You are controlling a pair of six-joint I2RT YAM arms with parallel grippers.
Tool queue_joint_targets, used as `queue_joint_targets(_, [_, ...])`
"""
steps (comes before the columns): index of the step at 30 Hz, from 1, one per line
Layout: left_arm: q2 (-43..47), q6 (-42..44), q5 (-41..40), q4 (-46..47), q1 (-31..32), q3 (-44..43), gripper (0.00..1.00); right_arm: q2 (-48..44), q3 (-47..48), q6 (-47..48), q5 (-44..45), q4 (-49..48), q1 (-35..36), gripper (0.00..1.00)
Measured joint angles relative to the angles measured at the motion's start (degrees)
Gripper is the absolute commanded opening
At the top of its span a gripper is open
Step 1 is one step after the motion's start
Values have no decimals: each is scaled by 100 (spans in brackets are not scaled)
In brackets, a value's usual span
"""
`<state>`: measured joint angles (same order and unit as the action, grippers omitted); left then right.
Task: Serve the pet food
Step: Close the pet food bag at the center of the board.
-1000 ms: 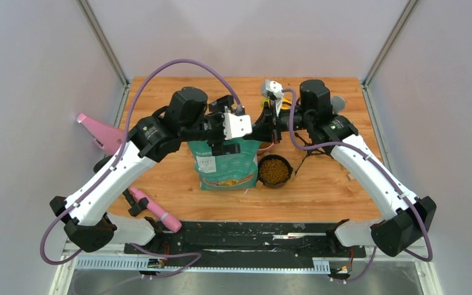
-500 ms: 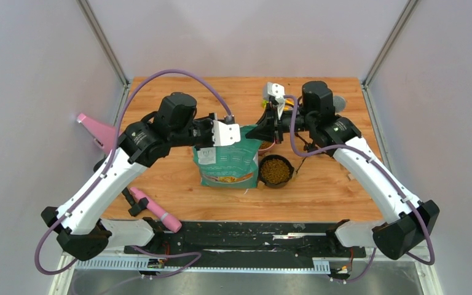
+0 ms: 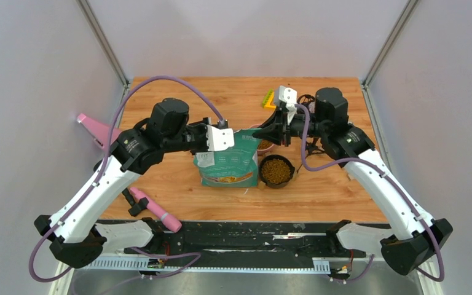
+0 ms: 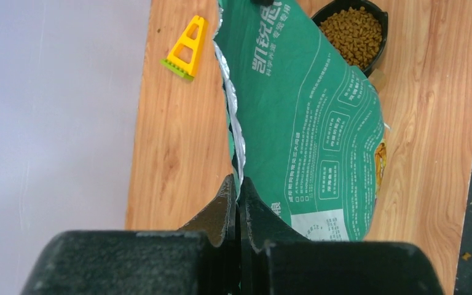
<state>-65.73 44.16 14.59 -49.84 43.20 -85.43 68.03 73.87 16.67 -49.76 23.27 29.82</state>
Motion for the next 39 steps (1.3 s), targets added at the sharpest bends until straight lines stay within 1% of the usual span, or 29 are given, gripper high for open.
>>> queue_joint_targets(4, [31, -46, -7, -55, -13, 0, 0, -127, 0, 72, -299, -83, -79, 25])
queue_joint_targets(8, [42, -59, 33, -72, -17, 0, 0, -46, 22, 151, -503, -109, -74, 27])
queue_joint_targets(9, [44, -59, 35, -70, -17, 0, 0, -9, 39, 153, -529, -107, -72, 24])
queue_joint_targets(12, [44, -59, 35, -68, -17, 0, 0, 149, 105, 197, -601, -122, -61, 1])
queue_joint_targets(19, [52, -68, 13, -92, -24, 0, 0, 238, 155, 293, -560, -155, -26, 0])
queue_joint_targets(20, [52, -79, 2, -90, -24, 0, 0, 234, 157, 310, -518, -160, -15, 3])
queue_joint_targets(22, [52, -98, -13, -90, -26, 0, 0, 219, 157, 426, -448, -144, 22, 25])
queue_joint_targets(23, [52, -122, -11, -92, -28, 0, 0, 210, 160, 485, -404, -122, 50, 32])
queue_joint_targets(24, [52, -140, 4, -81, -28, -2, 0, 205, 164, 553, -339, -105, 81, 36])
queue_joint_targets(25, [52, -151, 15, -76, -28, -2, 0, 210, 170, 605, -282, -94, 122, 39])
queue_joint_targets(26, [52, -168, 35, -79, -28, -4, 0, 227, 197, 671, -229, -52, 177, 39])
queue_joint_targets(27, [50, -184, 39, -90, -28, -13, 0, 251, 229, 726, -188, -11, 223, 38])
queue_joint_targets(29, [42, -203, 59, -96, -31, -26, 0, 330, 326, 826, -105, 42, 326, 25])
queue_joint_targets(30, [39, -210, 66, -96, -31, -26, 0, 378, 385, 879, -55, 59, 380, 11])
queue_joint_targets(31, [37, -212, 79, -98, -31, -31, 0, 420, 439, 940, -4, 81, 426, 1])
queue_joint_targets(39, [31, -251, 59, -125, -61, -44, 0, 562, 754, 1222, 487, 426, 671, 0])
